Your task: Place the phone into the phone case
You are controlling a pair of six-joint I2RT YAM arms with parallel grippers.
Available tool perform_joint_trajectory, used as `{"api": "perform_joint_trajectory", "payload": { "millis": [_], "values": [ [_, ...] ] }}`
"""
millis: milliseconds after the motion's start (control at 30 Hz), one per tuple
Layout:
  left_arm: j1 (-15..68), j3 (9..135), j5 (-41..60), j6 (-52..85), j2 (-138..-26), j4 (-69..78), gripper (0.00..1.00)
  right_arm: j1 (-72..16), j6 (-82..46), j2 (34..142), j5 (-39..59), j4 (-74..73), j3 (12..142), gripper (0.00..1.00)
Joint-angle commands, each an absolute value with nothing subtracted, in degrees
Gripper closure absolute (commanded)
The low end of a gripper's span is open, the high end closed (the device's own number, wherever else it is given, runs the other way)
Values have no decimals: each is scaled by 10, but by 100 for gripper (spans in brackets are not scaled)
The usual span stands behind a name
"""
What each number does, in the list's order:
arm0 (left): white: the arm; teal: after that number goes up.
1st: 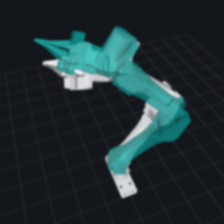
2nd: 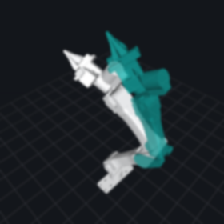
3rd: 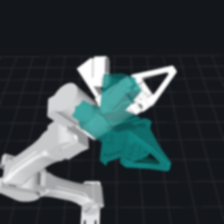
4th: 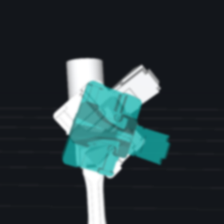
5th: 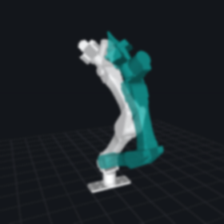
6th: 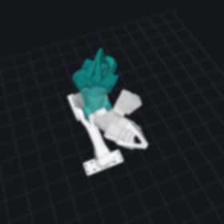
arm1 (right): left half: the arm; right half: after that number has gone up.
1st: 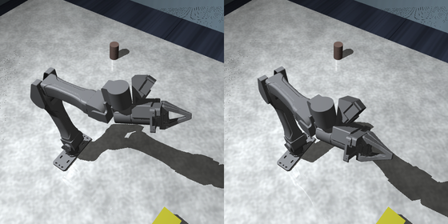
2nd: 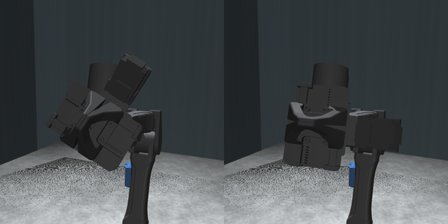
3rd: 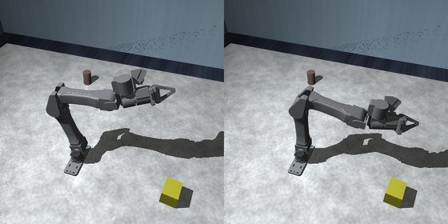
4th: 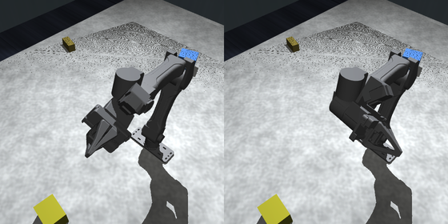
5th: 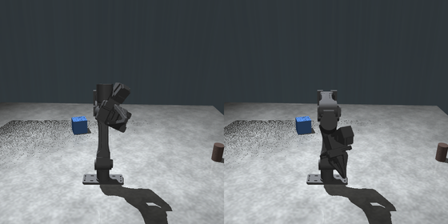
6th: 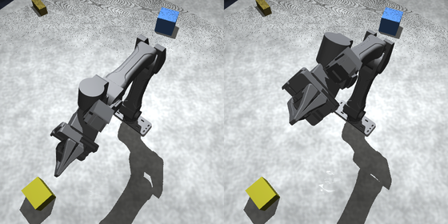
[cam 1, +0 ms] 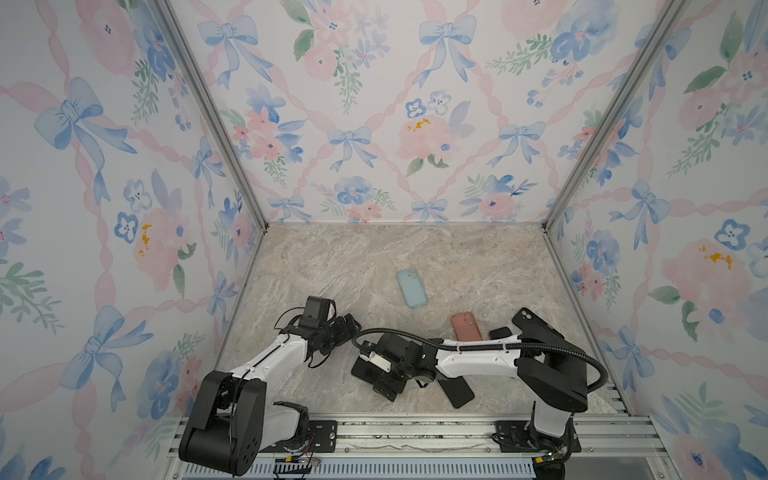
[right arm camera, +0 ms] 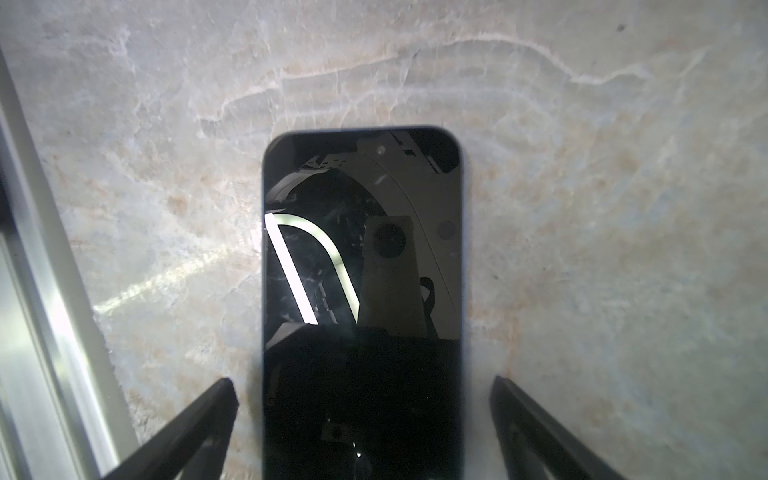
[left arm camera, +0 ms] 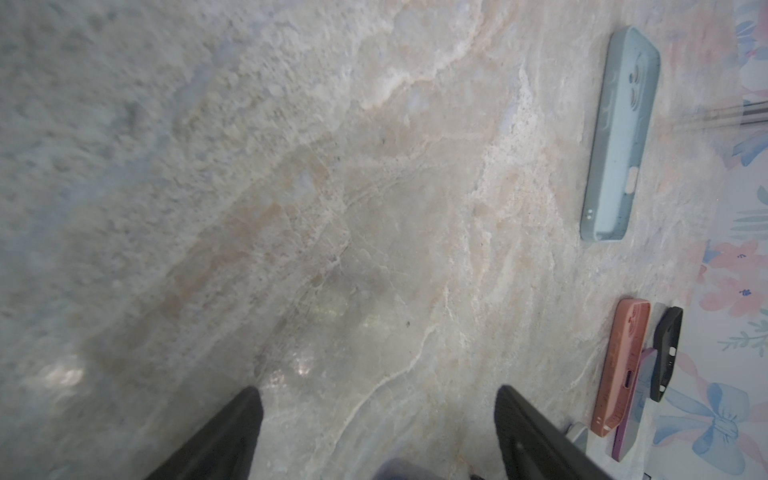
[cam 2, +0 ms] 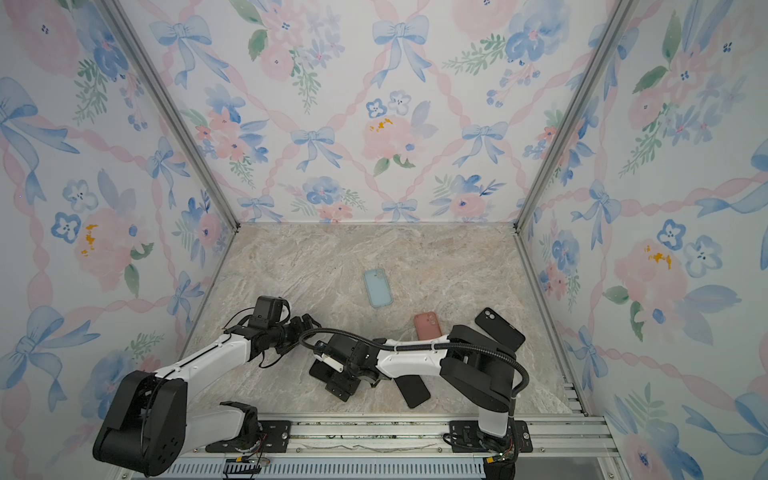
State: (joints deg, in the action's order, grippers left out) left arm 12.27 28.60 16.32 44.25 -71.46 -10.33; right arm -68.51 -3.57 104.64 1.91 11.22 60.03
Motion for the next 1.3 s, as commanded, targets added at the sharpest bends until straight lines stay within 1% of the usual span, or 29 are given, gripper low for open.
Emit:
{"api": "perform_joint_trajectory", "payload": {
  "millis": [0, 167, 300, 400, 500, 700, 933, 1033, 1133, 1267],
  "values": [
    [117, 260, 157, 452, -731, -131, 11, -675, -37, 1055, 4, 144, 604, 3],
    [117, 256, 158, 454, -730, -128, 10, -674, -34, 1062, -5, 153, 606, 3],
    [117, 255, 161, 455, -727, -128, 11, -694, -33, 1083, -38, 171, 611, 3],
    [117, 254, 167, 451, -728, -122, 11, -696, -44, 1086, -33, 172, 604, 0],
    [117, 254, 176, 448, -735, -115, 12, -694, -51, 1083, -27, 171, 600, 3],
    [117, 255, 180, 447, -738, -113, 12, -683, -73, 1093, -19, 173, 600, 15],
    [117, 263, 196, 444, -744, -110, 13, -652, -114, 1061, -22, 140, 577, 23],
    [117, 263, 213, 441, -752, -102, 14, -639, -123, 1058, -19, 121, 568, 24],
    [117, 258, 244, 443, -762, -81, 16, -618, -139, 1057, 4, 86, 555, 25],
    [118, 234, 309, 459, -774, -14, 18, -593, -159, 1056, 40, 35, 531, 27]
  ]
}}
